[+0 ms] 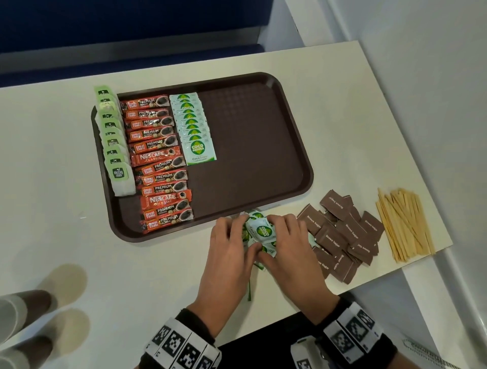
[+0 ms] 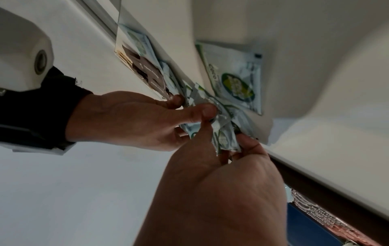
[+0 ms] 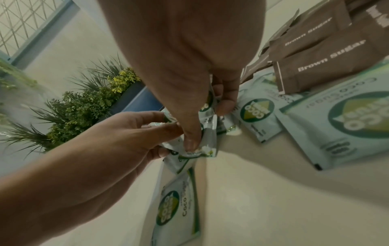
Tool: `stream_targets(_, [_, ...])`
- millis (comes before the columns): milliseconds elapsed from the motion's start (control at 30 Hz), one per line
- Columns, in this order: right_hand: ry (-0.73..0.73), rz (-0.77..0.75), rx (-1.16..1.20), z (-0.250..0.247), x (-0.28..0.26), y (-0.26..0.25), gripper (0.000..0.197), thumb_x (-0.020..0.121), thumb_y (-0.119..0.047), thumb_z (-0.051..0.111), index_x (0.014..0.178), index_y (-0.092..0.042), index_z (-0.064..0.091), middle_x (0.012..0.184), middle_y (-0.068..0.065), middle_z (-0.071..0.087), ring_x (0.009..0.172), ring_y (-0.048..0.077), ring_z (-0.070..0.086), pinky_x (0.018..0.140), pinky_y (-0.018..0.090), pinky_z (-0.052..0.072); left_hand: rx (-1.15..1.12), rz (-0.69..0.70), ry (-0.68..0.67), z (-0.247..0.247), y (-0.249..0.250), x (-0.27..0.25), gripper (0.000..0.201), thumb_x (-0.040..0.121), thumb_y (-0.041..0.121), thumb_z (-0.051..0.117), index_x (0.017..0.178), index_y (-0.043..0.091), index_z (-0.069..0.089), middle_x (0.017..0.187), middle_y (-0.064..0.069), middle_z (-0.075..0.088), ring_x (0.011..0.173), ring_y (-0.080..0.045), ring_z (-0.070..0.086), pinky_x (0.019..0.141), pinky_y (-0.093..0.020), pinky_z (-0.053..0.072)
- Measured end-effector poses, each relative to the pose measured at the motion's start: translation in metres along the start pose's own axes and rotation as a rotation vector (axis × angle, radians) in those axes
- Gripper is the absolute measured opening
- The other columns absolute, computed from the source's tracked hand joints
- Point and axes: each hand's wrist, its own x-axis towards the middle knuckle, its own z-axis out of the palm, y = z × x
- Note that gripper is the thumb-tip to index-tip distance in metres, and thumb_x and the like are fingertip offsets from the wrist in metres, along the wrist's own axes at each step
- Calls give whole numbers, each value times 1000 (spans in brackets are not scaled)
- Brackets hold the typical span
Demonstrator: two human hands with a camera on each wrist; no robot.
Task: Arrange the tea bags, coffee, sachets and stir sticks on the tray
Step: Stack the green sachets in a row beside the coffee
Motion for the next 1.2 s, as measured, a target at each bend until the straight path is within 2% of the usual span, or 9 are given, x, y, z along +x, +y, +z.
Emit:
stream_targets(100, [16,-20,44,2,1,0,51,93,-29,77,135,-23,49,128,-5,40,120,18,39,99,38,51,-62,47,16,-1,-5,-1,47,105,24,69,148,24,50,127,15,37,119,-3,46,100,0,34])
stream_targets(300, [29,-91,-6,1,5,-5,37,98,-27,68,128,-20,48,120,-3,52,108,20,39,95,41,49,-109,92,9,-6,-8,1,43,109,27,62,149,29,48,139,16,48,130,0,42,110,-3,27])
stream_targets(400, [11,-102,17,-3,8,-9,31,99,-25,65,123,-21,46,116,-4,54,105,18,37,87,40,50,-93,83,3,-9,-4,2,38,111,31,57,146,37,44,131,26,47,121,18,33,102,-15,29])
stream_targets(467, [-17,-99,49,-8,10,-10,26,101,-27,63,120,-23,46,114,-9,53,105,15,37,81,40,52,-95,83,-3,-11,-1,2,35,112,34,54,143,43,42,128,28,48,124,21,30,102,-26,30])
stream_targets(600, [-48,-111,142,-19,15,-8,22,101,-30,62,118,-26,49,108,-14,55,105,11,39,80,39,51,-196,98,-18,-22,6,2,32,113,33,52,138,51,41,128,36,51,128,15,39,108,-27,36])
stream_targets(733, [-85,-137,233,-38,21,-18,19,100,-29,65,109,-30,48,97,-17,55,100,8,45,75,29,46,-381,123,18,-37,15,6,33,111,26,60,139,40,51,130,23,63,124,-7,61,99,-25,52])
stream_targets(933, [-117,-117,331,-52,37,-34,25,98,-29,71,116,-27,54,100,-11,67,92,9,63,75,34,55,-595,76,19,-56,20,22,29,108,19,65,133,32,59,121,16,70,116,-9,68,94,-29,58])
stream_targets(1067, [-133,-103,440,-53,42,-50,27,97,-26,72,119,-29,56,99,-14,68,82,0,65,65,17,48,-671,63,48,-61,20,29,27,107,23,67,132,31,60,118,13,71,111,-10,71,92,-22,57])
stream_targets(1200, [-164,-87,505,-48,46,-63,32,94,-25,68,122,-30,54,109,-3,65,89,16,67,70,38,60,-753,21,80,-62,19,32,29,109,20,63,134,34,61,121,12,72,115,-12,71,91,-23,58])
